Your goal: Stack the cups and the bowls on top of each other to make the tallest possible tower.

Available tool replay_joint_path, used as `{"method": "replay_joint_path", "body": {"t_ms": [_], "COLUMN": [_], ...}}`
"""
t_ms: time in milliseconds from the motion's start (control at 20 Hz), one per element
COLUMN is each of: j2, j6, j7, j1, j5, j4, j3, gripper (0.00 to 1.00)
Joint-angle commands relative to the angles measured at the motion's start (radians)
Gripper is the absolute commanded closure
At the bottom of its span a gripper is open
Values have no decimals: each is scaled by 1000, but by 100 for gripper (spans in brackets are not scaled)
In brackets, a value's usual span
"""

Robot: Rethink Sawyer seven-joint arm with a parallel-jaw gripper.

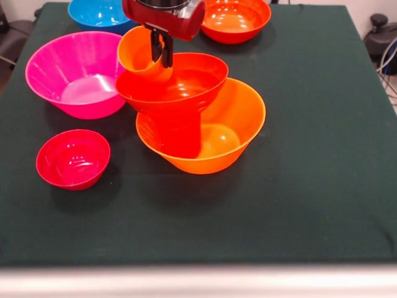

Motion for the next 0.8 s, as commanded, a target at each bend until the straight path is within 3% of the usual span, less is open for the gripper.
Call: {"method": "replay_joint_path", "body": {"t_ms": [50, 800], "j2": [45, 68], "j6": [47, 248], "j7": [18, 87], "j1": [37, 106], "j5": [-50, -20], "j4": [1, -191], "j3": [58, 29], "gripper": [100, 100]}}
